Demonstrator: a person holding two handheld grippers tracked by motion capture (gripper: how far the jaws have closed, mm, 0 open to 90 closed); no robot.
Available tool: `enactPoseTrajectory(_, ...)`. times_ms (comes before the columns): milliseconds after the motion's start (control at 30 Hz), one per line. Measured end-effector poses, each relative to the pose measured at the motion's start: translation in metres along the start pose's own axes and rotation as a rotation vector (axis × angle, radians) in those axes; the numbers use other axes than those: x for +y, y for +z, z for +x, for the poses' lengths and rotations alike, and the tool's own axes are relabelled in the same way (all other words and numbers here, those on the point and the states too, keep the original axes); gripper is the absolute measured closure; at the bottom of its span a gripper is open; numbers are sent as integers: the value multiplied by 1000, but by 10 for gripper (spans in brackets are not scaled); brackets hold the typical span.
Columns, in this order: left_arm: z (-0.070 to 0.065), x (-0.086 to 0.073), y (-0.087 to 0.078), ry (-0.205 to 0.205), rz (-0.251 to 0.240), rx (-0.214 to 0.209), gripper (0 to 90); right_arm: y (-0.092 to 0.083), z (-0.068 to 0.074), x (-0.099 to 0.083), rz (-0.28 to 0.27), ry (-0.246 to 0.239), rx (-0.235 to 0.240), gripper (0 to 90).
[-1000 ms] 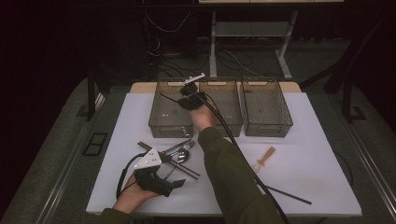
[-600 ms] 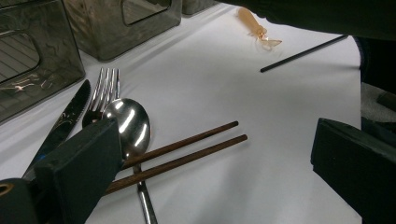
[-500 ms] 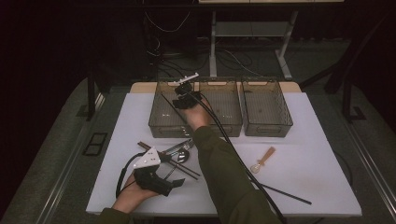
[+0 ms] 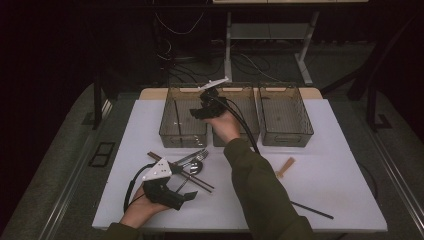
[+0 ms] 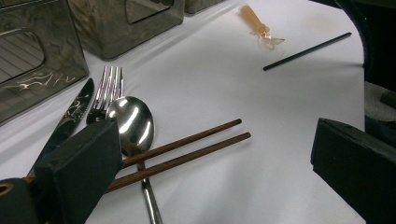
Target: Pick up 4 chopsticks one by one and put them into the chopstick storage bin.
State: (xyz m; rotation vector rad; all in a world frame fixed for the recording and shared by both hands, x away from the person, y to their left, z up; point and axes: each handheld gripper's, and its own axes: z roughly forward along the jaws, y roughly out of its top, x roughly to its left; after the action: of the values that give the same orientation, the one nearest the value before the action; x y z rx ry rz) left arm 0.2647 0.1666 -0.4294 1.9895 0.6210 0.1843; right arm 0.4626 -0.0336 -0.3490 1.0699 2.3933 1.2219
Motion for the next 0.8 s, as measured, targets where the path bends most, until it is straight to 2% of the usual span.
enactPoseTrajectory(267,-1,0,1,2,5,4,14,-38,-9,-20,-5,-30,27,321)
enactPoseTrajectory(400,-2,-1,1,-10,8,3,14,-55,-13,-31,-10,-43,54,254)
enactPoseTrajectory(800,-2,-2,2,-6,8,5,13,-95,-26,-63,-22,-108,77,138)
